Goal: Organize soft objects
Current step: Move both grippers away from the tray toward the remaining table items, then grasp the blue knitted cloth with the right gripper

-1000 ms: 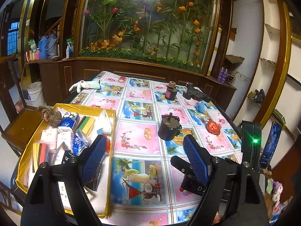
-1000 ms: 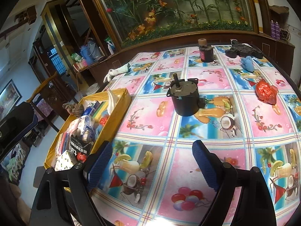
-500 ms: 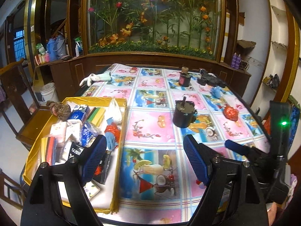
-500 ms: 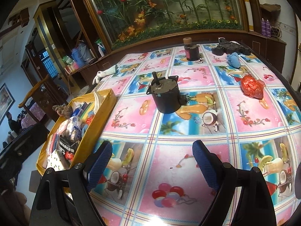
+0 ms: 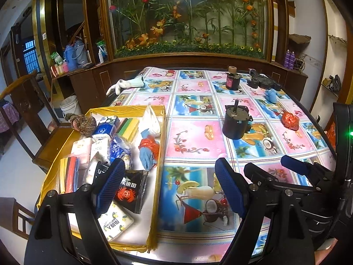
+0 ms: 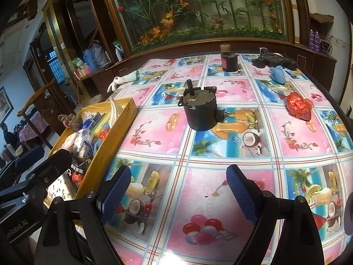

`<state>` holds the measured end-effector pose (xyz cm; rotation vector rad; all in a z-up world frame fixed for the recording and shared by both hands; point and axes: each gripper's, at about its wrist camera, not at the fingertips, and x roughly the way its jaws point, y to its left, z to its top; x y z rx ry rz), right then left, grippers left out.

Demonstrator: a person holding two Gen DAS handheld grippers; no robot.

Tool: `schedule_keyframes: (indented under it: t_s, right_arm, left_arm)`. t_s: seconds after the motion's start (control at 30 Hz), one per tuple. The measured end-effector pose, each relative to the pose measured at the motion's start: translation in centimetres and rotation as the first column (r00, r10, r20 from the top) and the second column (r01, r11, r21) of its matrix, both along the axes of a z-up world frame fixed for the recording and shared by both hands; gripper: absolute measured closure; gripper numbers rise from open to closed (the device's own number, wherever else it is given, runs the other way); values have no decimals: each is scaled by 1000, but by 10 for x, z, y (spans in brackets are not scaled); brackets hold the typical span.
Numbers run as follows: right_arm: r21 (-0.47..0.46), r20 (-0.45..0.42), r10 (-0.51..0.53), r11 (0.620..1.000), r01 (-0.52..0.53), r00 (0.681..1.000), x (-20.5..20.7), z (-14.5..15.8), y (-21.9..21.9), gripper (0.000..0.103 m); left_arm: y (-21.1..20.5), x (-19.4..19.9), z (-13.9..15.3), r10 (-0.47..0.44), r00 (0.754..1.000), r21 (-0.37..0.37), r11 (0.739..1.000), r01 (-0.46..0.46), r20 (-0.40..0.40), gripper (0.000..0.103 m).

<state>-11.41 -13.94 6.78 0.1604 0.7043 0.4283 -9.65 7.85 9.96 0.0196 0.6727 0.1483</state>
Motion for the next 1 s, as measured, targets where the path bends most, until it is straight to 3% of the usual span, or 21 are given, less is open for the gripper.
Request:
schedule_keyframes:
  t_s: [0.57,0.73,0.87,1.0]
  right_arm:
    - [4,-30,-4,1000,4,1000,9,-10,-2,14]
    - [5,-20,-50,999,50,999,14,-7,-30,14]
    - [11,-46,-160,987,161,986,25,-7,-85,14]
    - [40,-73,-269,961,273,960,39,-7,-138,14]
  left_arm:
    - [-1,10,-12,-21,999,-24,1000,20,-49,19]
    - [1,19,-10,-118,989,-145,984,106,-83,19]
    - [0,39,-10,-214,968,-258,950,175,-130,19]
    - [-6,56,-10,-261,954,-308,929,206,-150,19]
